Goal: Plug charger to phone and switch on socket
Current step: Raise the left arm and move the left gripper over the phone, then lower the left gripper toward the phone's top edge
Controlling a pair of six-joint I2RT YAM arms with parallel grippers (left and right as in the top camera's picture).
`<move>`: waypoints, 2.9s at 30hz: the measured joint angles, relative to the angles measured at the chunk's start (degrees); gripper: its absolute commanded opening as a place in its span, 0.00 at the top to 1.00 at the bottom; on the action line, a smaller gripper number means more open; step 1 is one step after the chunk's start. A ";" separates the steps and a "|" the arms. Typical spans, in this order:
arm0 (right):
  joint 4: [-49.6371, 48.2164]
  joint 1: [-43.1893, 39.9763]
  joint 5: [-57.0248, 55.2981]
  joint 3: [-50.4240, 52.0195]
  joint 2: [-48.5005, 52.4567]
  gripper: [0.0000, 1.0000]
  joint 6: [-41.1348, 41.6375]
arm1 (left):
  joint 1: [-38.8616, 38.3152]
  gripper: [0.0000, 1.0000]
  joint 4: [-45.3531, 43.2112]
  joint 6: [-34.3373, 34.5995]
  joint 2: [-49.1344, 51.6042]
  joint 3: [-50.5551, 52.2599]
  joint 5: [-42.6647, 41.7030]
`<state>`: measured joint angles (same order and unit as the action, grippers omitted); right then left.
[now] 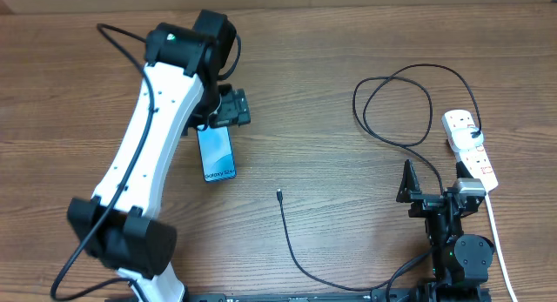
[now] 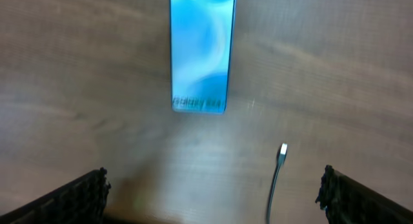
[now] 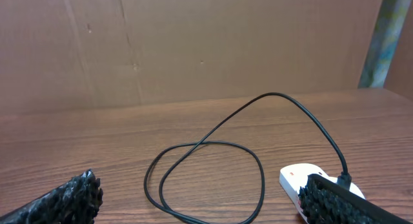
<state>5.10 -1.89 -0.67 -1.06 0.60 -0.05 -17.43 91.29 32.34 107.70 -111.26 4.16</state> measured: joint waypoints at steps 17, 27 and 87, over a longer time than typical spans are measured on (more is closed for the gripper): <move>0.02 0.00 0.00 0.00 0.00 0.00 0.00 | 0.31 0.01 -10.05 -6.40 11.10 -0.04 -7.56; 0.02 0.00 0.00 0.00 0.00 0.00 -0.02 | 6.27 0.00 -5.35 -7.06 11.19 -0.11 -6.93; 0.02 0.02 -0.02 0.00 0.00 0.00 -0.02 | 4.00 0.00 -16.57 -6.93 7.89 13.86 -8.63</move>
<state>5.13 -1.87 -0.69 -1.06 0.60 -0.08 -13.43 74.72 25.41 115.59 -97.41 -4.47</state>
